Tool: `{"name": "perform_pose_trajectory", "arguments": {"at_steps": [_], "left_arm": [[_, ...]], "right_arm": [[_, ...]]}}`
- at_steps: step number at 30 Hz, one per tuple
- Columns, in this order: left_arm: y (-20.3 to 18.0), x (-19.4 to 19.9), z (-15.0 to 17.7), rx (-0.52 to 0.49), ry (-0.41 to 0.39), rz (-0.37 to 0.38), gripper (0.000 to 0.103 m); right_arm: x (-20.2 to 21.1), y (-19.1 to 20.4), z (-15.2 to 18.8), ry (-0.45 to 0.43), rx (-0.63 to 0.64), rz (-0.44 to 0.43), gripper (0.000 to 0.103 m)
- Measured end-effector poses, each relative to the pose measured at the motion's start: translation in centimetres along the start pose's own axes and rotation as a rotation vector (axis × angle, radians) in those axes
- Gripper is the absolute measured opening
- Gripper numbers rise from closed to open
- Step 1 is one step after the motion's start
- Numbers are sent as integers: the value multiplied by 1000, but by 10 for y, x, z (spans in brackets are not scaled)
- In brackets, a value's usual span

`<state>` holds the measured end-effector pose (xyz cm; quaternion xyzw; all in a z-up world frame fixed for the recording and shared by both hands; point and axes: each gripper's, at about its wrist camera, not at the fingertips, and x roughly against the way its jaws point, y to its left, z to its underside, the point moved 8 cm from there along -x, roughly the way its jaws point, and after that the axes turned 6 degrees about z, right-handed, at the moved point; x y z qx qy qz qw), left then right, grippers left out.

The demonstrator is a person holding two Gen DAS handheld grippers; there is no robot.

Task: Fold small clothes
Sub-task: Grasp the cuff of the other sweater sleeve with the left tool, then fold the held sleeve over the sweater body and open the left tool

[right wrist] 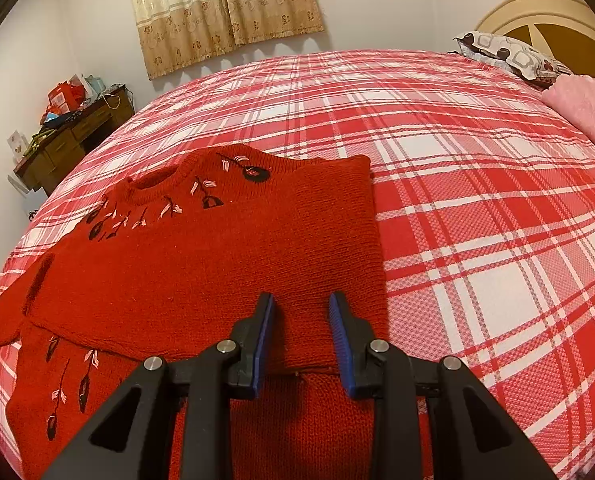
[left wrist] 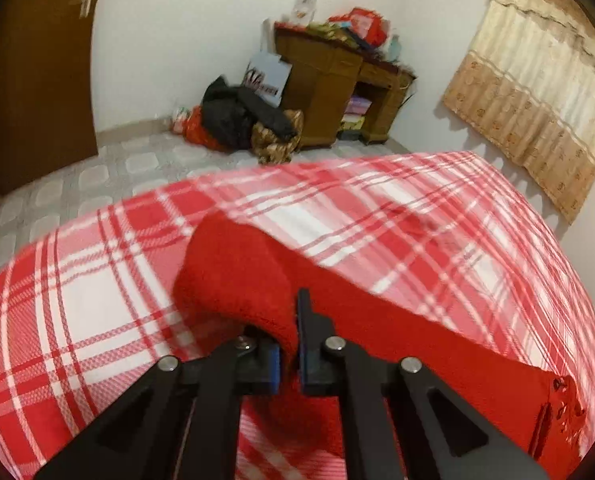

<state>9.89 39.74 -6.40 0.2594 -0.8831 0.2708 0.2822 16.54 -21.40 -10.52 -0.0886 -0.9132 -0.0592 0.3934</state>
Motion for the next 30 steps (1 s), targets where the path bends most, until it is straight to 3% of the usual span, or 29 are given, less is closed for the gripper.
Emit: {"name": "perform_pose_trajectory", "arguments": {"at_steps": [5,8,15,19,24,30], "left_arm": [[-66,24,-2,-103,-49,101,6],[-125,41,9,-213,-69,184,6],[-270,79,81,-439,-26,455,6],[-324,85,139,-568,12,511,6],[-353,76,200,-647,113,536,6],[-346,56,225,-647,209,515,7]], "right_arm": [[0,0,0,0,0,0,30],[0,0,0,0,0,-1,30],[0,2,0,-1,-9,-11,30],[0,1,0,-2,-22,-27,30],[1,1,0,-3,-35,-50,35],[1,7,0,-4,-3,-48,45]]}}
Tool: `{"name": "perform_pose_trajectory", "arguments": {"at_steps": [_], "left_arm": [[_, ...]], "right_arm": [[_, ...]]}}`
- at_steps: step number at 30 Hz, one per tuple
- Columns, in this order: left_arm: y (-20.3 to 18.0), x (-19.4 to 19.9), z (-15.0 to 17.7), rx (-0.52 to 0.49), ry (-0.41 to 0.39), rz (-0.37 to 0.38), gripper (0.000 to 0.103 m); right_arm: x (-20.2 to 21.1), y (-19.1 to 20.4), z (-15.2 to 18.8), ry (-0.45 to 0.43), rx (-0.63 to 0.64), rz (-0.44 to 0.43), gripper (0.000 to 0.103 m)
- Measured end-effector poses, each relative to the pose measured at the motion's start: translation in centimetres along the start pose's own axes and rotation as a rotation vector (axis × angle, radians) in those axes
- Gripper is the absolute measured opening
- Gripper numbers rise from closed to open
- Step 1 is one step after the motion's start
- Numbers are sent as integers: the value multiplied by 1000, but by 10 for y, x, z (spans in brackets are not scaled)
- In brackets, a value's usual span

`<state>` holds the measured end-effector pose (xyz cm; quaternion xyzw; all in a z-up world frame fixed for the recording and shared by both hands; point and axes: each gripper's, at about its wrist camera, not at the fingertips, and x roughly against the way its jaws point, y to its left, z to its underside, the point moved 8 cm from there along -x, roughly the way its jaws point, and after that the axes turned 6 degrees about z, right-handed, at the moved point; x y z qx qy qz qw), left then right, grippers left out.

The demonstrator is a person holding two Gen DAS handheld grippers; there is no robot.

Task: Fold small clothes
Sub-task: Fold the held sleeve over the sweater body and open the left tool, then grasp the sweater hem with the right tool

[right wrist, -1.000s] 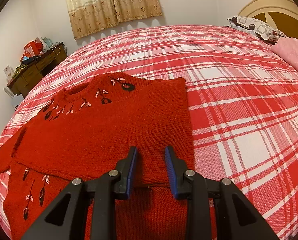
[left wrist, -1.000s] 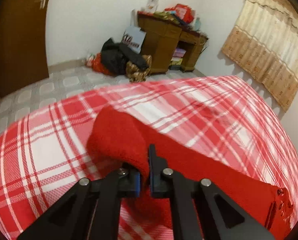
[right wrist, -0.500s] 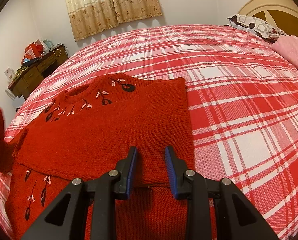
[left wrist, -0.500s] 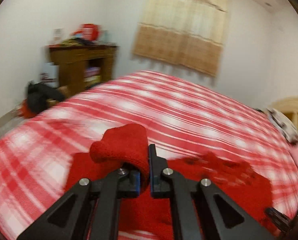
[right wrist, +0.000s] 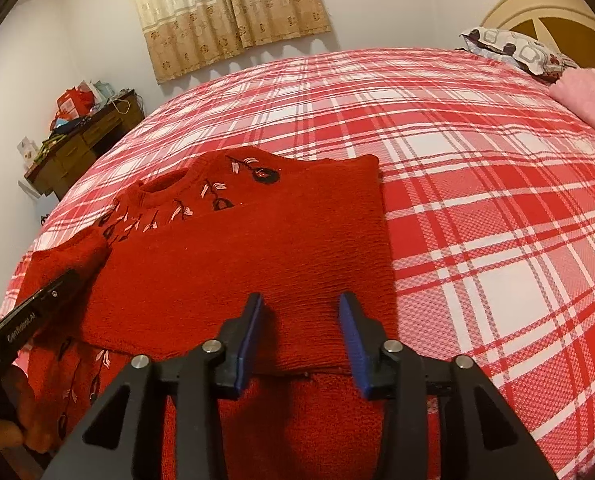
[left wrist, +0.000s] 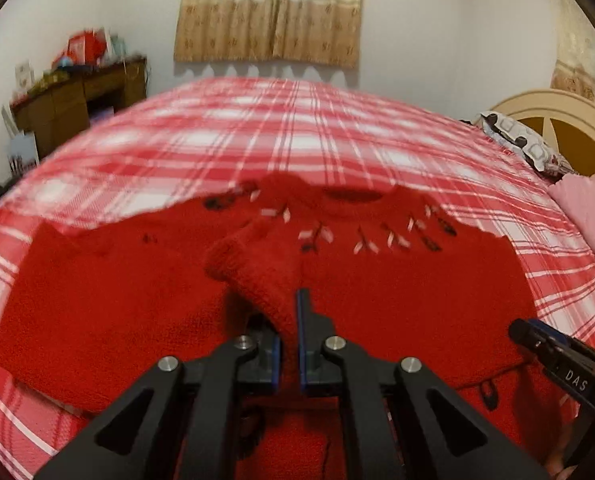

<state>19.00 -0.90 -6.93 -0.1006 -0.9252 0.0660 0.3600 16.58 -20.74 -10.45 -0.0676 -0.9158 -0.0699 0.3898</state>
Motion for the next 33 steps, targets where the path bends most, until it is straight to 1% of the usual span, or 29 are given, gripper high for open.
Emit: {"name": "perform_pose_trajectory", "arguments": {"at_steps": [2,3,4,5,6,7,8,10,12,13,14,15,16,17,20,23,26,27,30,33], "left_arm": [[7,-1,3,37,20,9,9],[11,-2,5,47,40,0,13],[13,-1,8,52,56,5,21],[15,0,11,58,66,15,25],[17,5,15,67,67,25,33],[21,14,17,72,59,26,41],[25,22,18,73,50,23,46],[36,47,22,79,10,5,67],[52,73,26,86,-46,-28,74],[60,81,28,91,-64,-47,76],[68,88,32,100,-77,-69,76],[77,92,35,113,-82,-92,76],[87,94,38,132,-81,-113,76],[96,94,42,153,-75,-132,76],[115,88,51,205,-44,-171,76],[123,83,60,234,-40,-198,76],[131,74,74,272,-6,-189,76],[131,73,74,272,-10,-190,76],[127,68,71,255,-1,-191,82],[123,63,70,229,11,-209,86]], "right_arm": [[0,3,0,1,19,8,49],[0,4,0,3,27,13,51],[-1,4,0,4,35,17,52],[-1,6,1,7,47,25,53],[-2,7,1,10,56,35,54],[-2,8,1,13,64,45,54],[-2,9,0,19,78,63,54],[3,13,-3,19,86,90,54],[19,30,-10,-3,53,-6,54],[26,41,-13,-9,38,-64,54],[33,61,-17,-7,35,-134,55],[35,77,-20,4,46,-173,57],[35,89,-21,14,58,-195,57],[34,111,-22,31,75,-234,57],[27,154,-21,67,106,-293,58],[15,194,-13,125,153,-324,58],[-2,216,-9,179,175,-313,58],[-7,219,-9,189,175,-309,58],[-24,224,-10,227,164,-298,60],[-35,223,-8,260,172,-287,60]]}}
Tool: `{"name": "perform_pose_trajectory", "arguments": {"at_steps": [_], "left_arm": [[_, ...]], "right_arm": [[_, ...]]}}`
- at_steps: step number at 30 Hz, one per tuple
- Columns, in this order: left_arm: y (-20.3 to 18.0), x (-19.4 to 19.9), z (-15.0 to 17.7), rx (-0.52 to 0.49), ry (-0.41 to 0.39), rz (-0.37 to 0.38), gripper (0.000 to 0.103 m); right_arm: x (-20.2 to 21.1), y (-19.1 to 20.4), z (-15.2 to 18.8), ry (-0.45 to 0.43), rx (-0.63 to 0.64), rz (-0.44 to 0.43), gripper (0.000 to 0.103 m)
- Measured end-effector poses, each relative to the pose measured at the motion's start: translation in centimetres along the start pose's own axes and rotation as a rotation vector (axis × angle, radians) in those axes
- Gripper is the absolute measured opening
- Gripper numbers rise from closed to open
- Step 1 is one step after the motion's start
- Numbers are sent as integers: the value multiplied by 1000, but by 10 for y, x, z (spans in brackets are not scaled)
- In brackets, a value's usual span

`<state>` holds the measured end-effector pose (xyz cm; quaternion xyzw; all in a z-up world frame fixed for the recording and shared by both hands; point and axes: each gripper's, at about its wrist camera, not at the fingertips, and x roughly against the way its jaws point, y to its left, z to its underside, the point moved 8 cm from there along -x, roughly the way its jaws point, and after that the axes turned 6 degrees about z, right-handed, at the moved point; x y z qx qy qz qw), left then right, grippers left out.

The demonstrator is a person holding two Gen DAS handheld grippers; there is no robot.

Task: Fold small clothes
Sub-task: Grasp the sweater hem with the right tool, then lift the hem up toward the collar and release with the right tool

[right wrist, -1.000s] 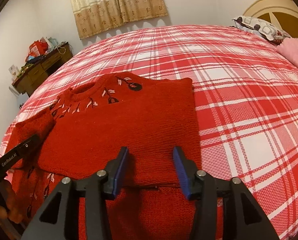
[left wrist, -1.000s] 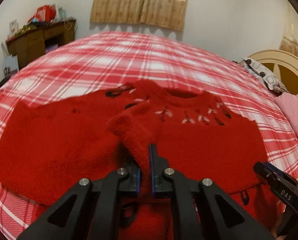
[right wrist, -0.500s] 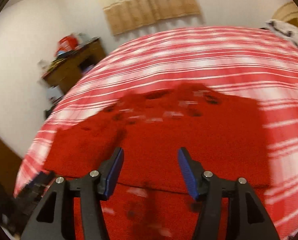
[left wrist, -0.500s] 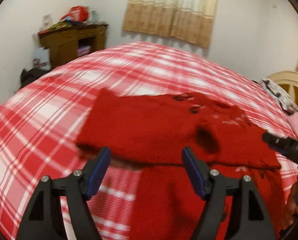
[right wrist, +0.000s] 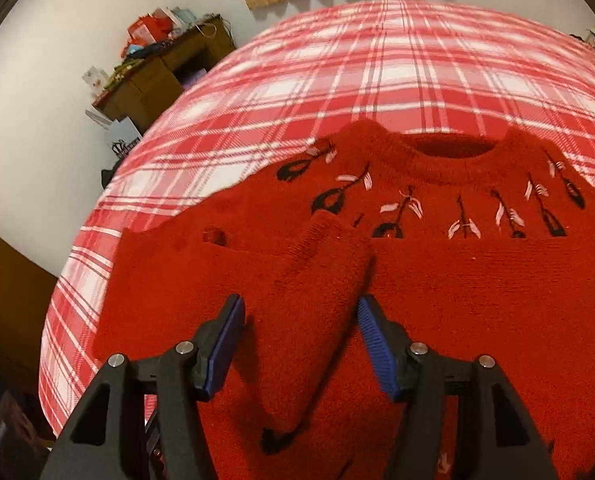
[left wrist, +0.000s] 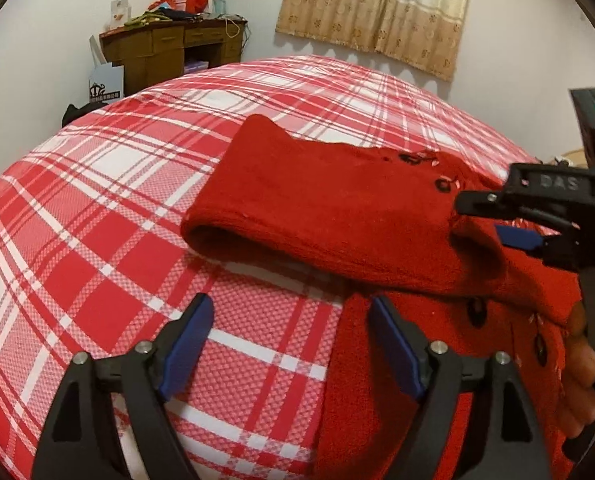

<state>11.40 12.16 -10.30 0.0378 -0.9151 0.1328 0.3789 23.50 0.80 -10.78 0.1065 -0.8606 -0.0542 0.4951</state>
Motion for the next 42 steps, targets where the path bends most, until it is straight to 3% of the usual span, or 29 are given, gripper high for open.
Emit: {"name": "perform_pose_trajectory", "arguments": {"at_steps": [5,8,12,16,20,25,26,27,29,33,38,42], "left_arm": [[2,1,3,-6,3,15,91],[3,1,3,-3,1,24,92],[1,1,4,-3,2,33,94],[1,1,3,-5,3,31,94],[1,0,4,-10,5,25,95],[0,0,4,-15,7,22,95],[-1,0,4,-13,6,24,95],[0,0,4,-10,5,30,96],[0,1,4,-5,3,39,96],[-1,1,4,-6,4,36,97],[5,-1,-1,40,7,34,96],[11,-6,-13,115,4,-17,96]], "right_arm": [[5,-17,4,-13,9,56,60],[12,-35,7,-32,-41,42,60],[21,-51,8,-31,-193,-117,60],[16,-46,5,16,-237,-209,60],[19,-29,2,14,-167,-175,60],[9,-20,7,19,-51,-33,60],[9,-19,8,1,-29,-23,50],[9,-18,8,-5,-10,-8,25],[6,-19,8,5,33,32,9],[27,-15,-3,-33,46,0,8],[91,21,-45,-184,103,-74,7],[151,44,-82,-331,138,-112,7]]}}
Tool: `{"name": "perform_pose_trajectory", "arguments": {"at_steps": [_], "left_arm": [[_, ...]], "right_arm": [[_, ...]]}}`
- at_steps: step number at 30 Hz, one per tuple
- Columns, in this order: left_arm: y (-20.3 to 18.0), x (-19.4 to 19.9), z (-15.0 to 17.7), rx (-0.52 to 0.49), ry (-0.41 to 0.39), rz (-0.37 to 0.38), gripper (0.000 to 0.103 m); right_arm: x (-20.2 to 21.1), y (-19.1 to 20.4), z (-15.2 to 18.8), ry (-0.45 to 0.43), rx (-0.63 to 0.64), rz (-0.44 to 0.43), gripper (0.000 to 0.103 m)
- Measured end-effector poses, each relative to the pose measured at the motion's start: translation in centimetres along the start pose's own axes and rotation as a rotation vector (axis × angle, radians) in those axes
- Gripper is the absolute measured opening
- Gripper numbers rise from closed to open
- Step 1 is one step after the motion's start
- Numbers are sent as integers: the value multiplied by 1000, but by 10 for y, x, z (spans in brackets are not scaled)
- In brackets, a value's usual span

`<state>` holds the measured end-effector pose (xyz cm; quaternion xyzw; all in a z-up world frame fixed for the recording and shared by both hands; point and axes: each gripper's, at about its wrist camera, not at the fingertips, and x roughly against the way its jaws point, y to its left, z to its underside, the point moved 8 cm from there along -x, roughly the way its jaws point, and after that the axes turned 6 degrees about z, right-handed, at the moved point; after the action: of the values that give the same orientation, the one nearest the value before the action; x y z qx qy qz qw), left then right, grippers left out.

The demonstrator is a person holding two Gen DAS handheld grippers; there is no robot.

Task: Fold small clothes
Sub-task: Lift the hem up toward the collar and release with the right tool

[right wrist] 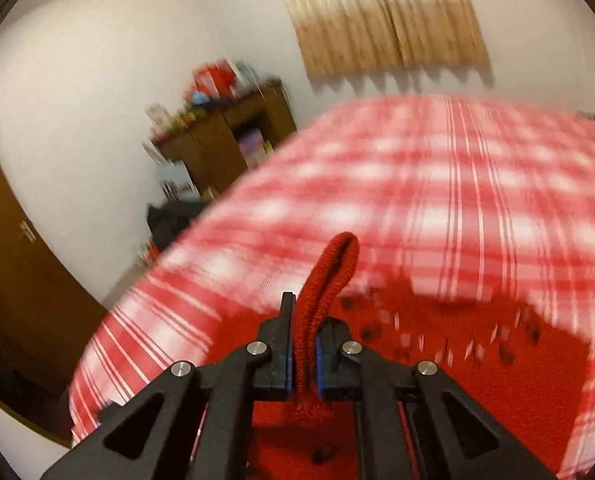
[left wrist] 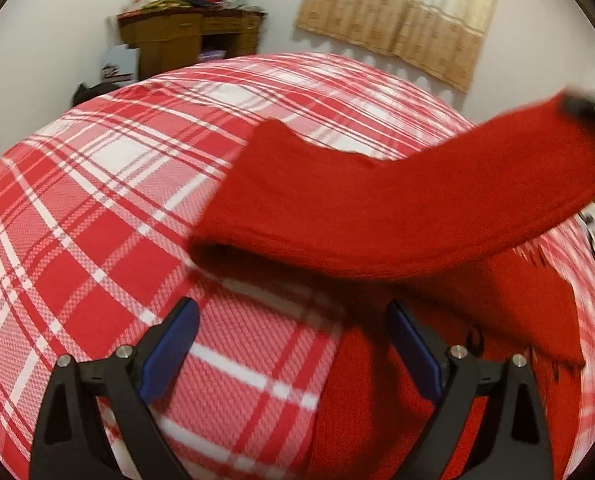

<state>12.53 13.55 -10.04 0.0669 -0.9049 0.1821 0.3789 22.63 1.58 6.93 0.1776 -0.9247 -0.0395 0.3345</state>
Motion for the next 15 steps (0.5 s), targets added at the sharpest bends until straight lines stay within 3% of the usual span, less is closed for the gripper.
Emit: {"name": "perform_pose_trajectory", "arguments": {"at_steps": [4,7,10,15], "left_arm": [[7,-11,-12,40,1,-70,97],[11,-13,-12,45,-1,-78,97],[11,-13,-11,44,-2,-81,97],[9,-14,-10,30,2,-105,97]], "right_arm": [[55,-7,-39,-169,12,25,7],[78,-38,-44,-232,6,100,7],[76,-92,-26,-204,-39,184,7],[34,-175,39,-46,-162,270,7]]}}
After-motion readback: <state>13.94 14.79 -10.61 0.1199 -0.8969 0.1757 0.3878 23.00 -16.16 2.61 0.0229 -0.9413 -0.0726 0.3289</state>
